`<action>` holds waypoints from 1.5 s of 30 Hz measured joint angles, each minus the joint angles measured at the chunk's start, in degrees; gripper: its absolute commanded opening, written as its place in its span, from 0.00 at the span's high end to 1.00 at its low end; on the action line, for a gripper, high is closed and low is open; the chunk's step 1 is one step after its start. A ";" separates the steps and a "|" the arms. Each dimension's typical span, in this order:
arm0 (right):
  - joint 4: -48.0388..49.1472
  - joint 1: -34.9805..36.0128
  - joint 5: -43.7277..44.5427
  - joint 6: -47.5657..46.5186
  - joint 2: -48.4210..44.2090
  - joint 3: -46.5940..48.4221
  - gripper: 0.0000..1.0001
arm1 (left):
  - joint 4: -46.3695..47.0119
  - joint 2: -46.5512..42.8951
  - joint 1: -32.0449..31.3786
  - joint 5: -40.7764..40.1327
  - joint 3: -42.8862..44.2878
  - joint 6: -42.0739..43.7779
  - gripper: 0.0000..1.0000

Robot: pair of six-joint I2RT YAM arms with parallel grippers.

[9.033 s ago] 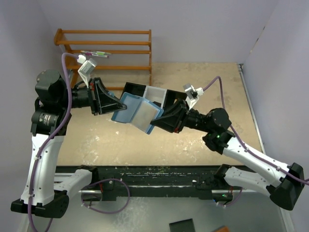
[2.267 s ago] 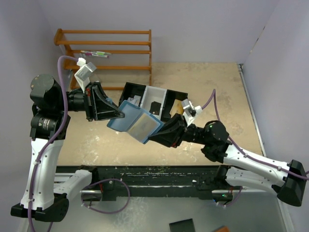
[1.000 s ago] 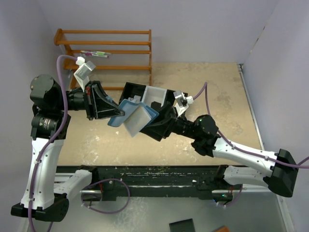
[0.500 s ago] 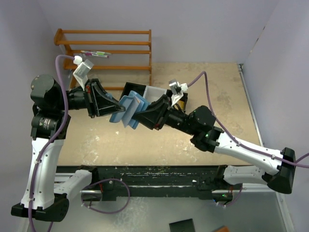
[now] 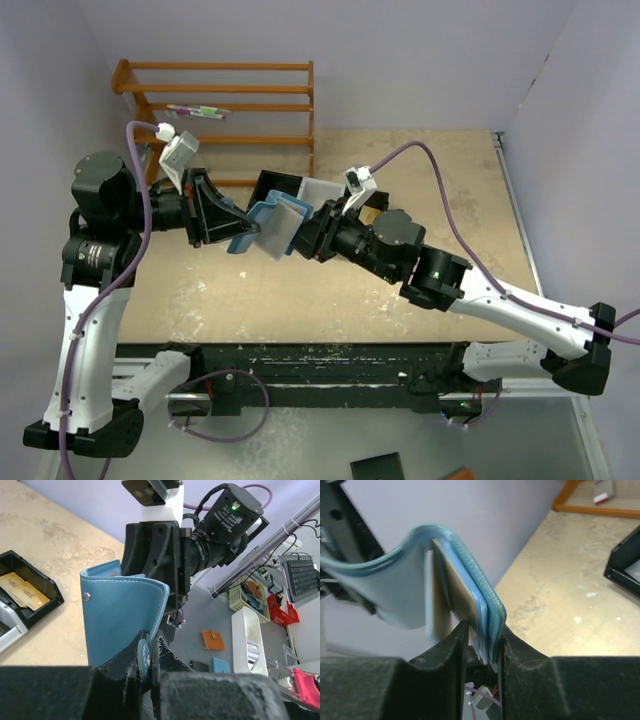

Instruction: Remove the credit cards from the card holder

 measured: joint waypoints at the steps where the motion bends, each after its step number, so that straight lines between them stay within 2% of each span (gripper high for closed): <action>1: -0.98 -0.07 1.14 0.15 0.09 0.00 0.66 | -0.26 -0.07 -0.07 0.17 0.11 0.07 1.00; 4: -0.57 -0.04 2.64 0.39 0.07 -1.03 0.60 | -0.55 -0.35 -0.15 0.87 0.20 0.13 1.00; 8: 5.03 -0.11 2.58 0.52 0.00 -4.94 0.51 | -0.48 -0.59 -0.20 2.32 0.20 -0.61 1.00; 13: 16.81 -0.22 -0.31 0.33 -0.09 -10.71 0.49 | 0.17 -1.01 -0.26 4.33 0.20 -2.25 1.00; 16: 20.48 -0.37 -1.75 0.20 -0.09 -11.93 0.47 | 1.07 -1.27 -0.28 5.07 0.20 -3.56 1.00; 23: 26.43 -0.55 -4.68 -0.11 0.04 -12.26 0.22 | 5.09 -1.92 -0.35 7.15 0.09 -7.17 1.00; 31: 34.69 -0.42 -7.76 1.07 -2.27 -19.23 0.20 | 7.58 -2.49 -0.57 8.09 -0.24 -10.78 1.00; 33: 35.06 -0.42 -7.65 1.44 -2.93 -19.93 0.23 | 8.37 -2.49 -0.59 8.24 -0.33 -11.85 1.00; 35: 35.63 -0.42 -7.58 1.77 -3.04 -19.93 0.29 | 9.31 -2.38 -0.59 8.26 -0.35 -12.81 1.00; 38: 37.05 -0.42 -7.87 2.21 -2.73 -19.93 0.43 | 10.23 -2.36 -0.59 8.28 -0.35 -13.94 1.00; 44: 41.48 -0.42 -11.10 3.17 -1.44 -19.93 0.79 | 10.64 -2.54 -0.59 7.98 -0.35 -13.66 1.00; 45: 41.81 -0.39 -11.69 3.15 -1.53 -19.93 0.82 | 10.10 -2.54 -0.59 7.54 -0.33 -13.00 1.00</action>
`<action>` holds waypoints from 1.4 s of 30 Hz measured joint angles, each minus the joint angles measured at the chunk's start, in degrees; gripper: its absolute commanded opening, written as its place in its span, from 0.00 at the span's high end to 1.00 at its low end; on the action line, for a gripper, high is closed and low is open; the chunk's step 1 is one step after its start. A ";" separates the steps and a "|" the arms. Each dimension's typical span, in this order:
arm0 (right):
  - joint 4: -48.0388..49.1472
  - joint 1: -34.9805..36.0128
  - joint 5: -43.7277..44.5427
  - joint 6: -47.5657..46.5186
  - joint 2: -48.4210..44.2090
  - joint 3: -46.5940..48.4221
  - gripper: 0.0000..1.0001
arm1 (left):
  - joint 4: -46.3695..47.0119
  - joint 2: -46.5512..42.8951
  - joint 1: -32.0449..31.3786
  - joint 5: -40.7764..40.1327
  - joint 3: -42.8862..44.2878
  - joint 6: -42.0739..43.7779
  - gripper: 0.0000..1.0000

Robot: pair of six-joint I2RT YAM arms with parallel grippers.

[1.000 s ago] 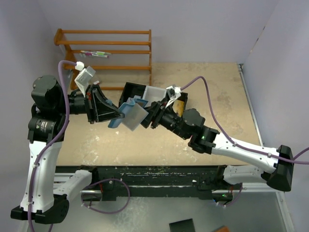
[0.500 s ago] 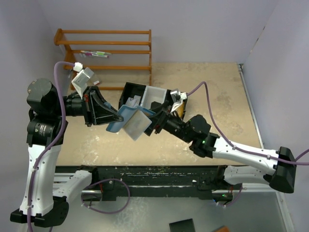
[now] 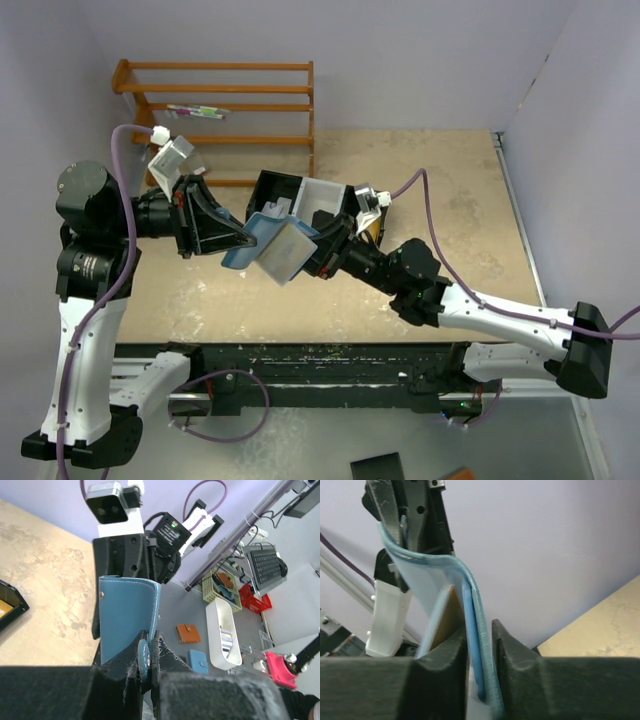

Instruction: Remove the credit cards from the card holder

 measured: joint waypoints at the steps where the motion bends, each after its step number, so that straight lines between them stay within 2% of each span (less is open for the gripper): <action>1: 0.00 0.00 -0.37 -0.07 -0.17 0.00 0.85 | -1.25 0.02 0.00 -0.72 0.13 1.38 1.00; 4: -2.58 0.00 -0.09 -0.46 -1.09 0.00 0.99 | -7.52 0.63 -0.04 -4.33 1.62 7.56 0.98; 7: -10.75 -0.02 3.10 -0.94 -1.92 2.03 1.00 | -14.10 1.07 -0.04 -9.90 2.78 15.26 0.91; 8: -16.04 -0.02 4.90 -1.03 -1.44 4.76 1.00 | -16.09 0.98 -0.04 -12.04 2.78 17.88 0.86; 9: -19.34 -0.02 6.01 -1.22 -0.74 6.84 1.00 | -17.35 0.90 -0.04 -14.01 2.78 20.02 0.77; 10: -25.07 -0.02 7.76 -1.27 0.55 10.51 1.00 | -18.62 0.66 -0.04 -16.55 2.67 22.77 0.73; 14: -39.76 -0.02 12.81 -1.49 6.60 22.10 1.00 | -21.31 -1.49 -0.04 -21.68 -0.44 31.41 0.45; 18: -52.06 0.13 17.38 -2.34 11.76 29.16 1.00 | -24.59 -3.52 -0.04 -21.97 -5.49 38.49 0.29; 23: -65.29 1.27 23.12 -4.24 17.38 35.54 1.00 | -27.23 -3.56 -0.04 -22.12 -10.73 46.01 0.26; 30: -76.70 3.04 28.79 -6.80 23.65 44.96 1.00 | -23.63 -4.66 -0.04 -26.75 -19.82 47.43 0.21; 42: -88.61 5.84 39.60 -9.53 28.15 53.79 1.00 | -22.58 -2.78 -0.04 -24.57 -20.17 47.47 0.21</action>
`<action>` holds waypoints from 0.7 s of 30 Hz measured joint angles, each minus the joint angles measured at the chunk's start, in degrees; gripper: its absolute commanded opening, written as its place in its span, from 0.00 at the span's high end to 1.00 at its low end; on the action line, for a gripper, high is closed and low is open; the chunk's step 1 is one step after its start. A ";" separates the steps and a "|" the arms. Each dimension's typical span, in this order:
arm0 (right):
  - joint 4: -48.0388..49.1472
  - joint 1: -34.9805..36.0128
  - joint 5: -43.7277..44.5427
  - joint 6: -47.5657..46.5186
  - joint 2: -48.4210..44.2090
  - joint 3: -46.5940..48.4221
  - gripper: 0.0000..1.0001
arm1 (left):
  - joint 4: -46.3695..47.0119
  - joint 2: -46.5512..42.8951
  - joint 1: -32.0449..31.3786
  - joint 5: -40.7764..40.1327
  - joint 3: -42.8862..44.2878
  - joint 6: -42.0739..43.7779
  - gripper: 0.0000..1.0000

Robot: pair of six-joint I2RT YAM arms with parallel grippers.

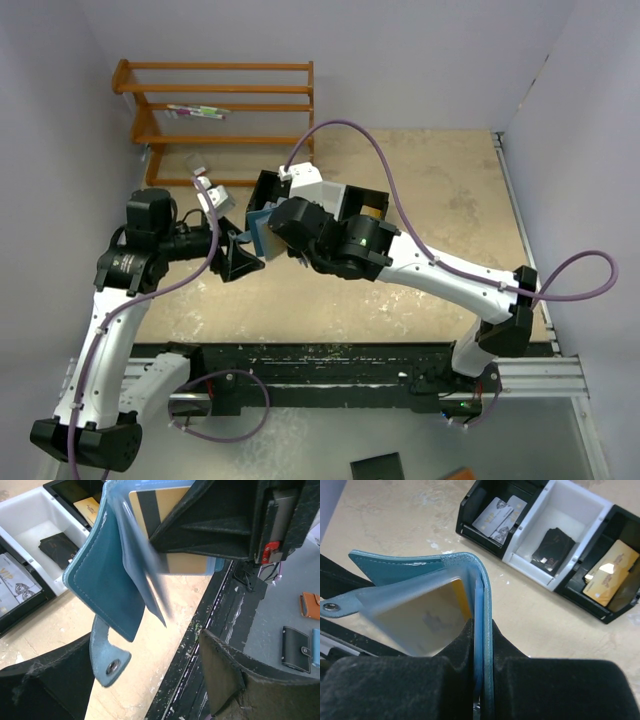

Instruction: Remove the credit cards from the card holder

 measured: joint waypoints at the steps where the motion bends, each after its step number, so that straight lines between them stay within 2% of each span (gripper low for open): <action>1: -1.03 0.24 0.90 -0.09 0.26 0.85 1.00 | 0.00 0.22 0.00 0.26 0.00 0.00 0.21; 5: -2.58 0.59 2.56 -0.74 0.59 2.89 1.00 | 0.04 0.50 0.00 0.81 0.00 -0.02 0.27; 8: -2.03 0.63 2.16 -1.09 -0.04 2.45 1.00 | 0.02 0.68 0.00 1.14 0.00 -0.04 0.36; 11: 1.18 0.63 -0.35 -1.81 -3.56 -2.05 1.00 | 0.13 0.76 0.00 1.31 0.02 -0.35 0.45; 16: 8.61 0.61 -9.09 -4.13 -13.20 -11.47 1.00 | 0.59 0.98 0.00 1.01 0.76 -1.22 0.48; 21: 14.16 0.59 -16.68 -5.01 -20.85 -16.57 1.00 | 1.70 1.66 0.00 0.44 2.71 -4.92 0.46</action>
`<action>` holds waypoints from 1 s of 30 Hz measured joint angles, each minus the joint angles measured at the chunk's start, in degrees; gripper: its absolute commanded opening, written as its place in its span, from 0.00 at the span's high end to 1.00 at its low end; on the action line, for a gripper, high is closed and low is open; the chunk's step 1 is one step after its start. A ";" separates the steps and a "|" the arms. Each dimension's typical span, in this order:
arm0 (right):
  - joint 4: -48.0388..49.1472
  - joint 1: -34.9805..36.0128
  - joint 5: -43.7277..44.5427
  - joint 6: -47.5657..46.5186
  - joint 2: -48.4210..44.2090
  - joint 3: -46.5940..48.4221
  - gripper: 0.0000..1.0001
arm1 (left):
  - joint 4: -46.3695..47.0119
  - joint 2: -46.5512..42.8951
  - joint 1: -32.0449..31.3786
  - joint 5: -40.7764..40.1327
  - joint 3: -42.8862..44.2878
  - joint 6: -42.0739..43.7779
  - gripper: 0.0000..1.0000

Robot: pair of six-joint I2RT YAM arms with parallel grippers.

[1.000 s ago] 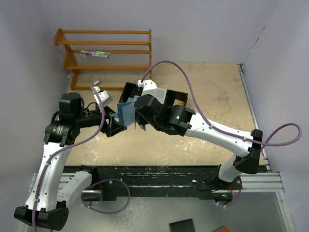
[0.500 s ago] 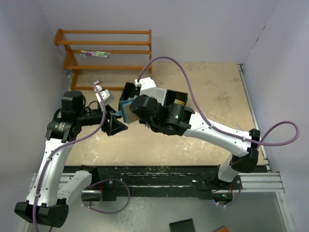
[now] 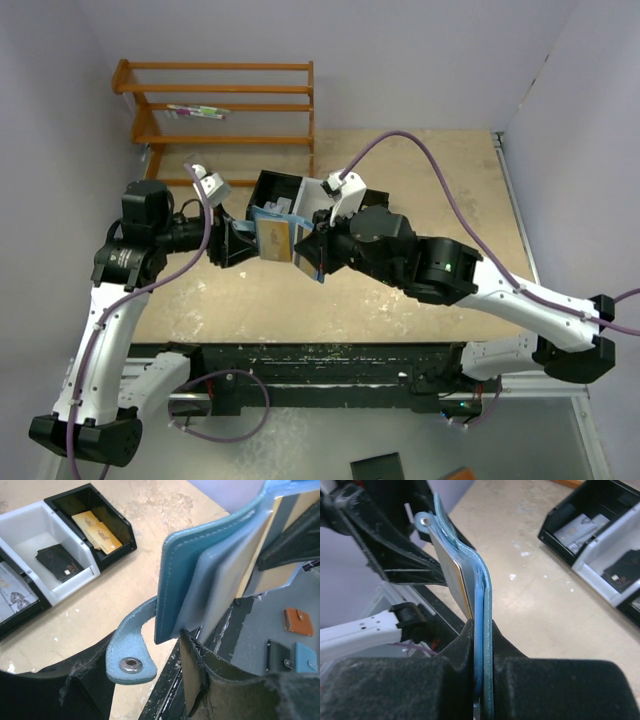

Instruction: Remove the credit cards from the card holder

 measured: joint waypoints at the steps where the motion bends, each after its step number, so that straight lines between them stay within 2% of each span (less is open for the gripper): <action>1: 1.01 0.00 -1.51 -0.15 -1.01 -0.39 1.00 | 0.52 0.31 0.00 0.50 0.46 -1.25 0.46; 4: 2.58 -0.02 -3.74 -0.44 -1.86 -0.87 1.00 | 2.05 1.07 0.00 2.38 1.53 -5.20 0.45; 8: 4.15 -0.07 -6.01 -0.98 -2.43 -1.95 1.00 | 4.98 1.55 0.00 7.98 2.12 -11.87 0.38; 11: 4.35 -0.07 -7.26 -1.22 -2.71 -2.16 1.00 | 7.06 1.86 0.00 13.00 2.23 -16.17 0.38; 15: 4.11 -0.07 -7.67 -1.51 -3.02 -2.12 1.00 | 7.61 1.55 0.00 14.53 2.27 -16.74 0.40; 18: 0.07 -0.07 -5.38 -1.49 -1.97 0.11 1.00 | 7.41 0.94 0.00 13.77 2.27 -15.89 0.41; 22: -9.01 -0.07 0.46 -1.29 2.27 7.85 1.00 | 6.86 0.33 0.00 13.38 2.34 -14.36 0.40; 27: -18.40 -0.07 7.78 -0.48 7.98 14.86 1.00 | 6.82 0.11 0.00 13.92 2.34 -13.14 0.23; 30: -22.51 -0.07 10.97 0.09 10.78 17.68 1.00 | 7.26 -0.02 0.00 15.50 2.10 -13.11 0.17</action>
